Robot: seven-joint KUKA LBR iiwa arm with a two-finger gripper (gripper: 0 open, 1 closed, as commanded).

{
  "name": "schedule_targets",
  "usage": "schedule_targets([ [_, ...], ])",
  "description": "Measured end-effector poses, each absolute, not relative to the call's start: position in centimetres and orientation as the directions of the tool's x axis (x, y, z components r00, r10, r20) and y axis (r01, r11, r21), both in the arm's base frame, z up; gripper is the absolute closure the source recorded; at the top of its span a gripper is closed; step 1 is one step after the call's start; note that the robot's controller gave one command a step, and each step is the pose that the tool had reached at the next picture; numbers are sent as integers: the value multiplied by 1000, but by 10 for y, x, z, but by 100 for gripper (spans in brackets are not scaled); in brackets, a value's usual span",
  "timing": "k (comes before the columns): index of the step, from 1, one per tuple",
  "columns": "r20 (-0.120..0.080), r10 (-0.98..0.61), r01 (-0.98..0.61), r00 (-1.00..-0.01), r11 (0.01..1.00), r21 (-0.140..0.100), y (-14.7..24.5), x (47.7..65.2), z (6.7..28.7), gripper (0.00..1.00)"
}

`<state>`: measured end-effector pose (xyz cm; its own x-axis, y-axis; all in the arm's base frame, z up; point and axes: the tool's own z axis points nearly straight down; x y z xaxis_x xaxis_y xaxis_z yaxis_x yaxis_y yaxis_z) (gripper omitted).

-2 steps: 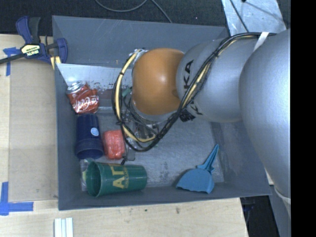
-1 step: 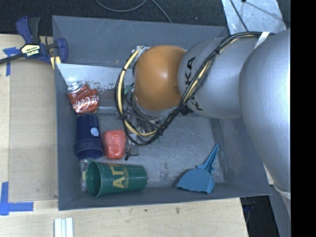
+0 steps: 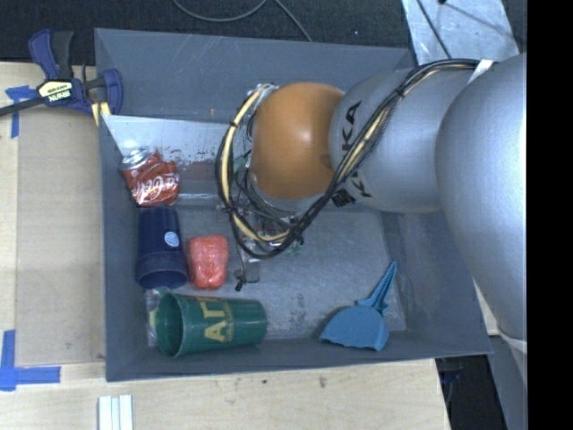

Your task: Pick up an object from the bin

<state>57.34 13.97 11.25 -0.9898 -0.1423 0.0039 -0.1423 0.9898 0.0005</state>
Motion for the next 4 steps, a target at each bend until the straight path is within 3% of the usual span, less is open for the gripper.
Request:
schedule_targets([
  [1,-6,-261,-261,-965,965,-7,175,587,108,0],
  [2,6,-358,-358,-934,934,-1,205,578,83,100],
  [3,6,-358,-358,-934,934,-1,205,578,83,100],
  [4,3,-370,-370,-929,929,-1,196,585,177,100],
])
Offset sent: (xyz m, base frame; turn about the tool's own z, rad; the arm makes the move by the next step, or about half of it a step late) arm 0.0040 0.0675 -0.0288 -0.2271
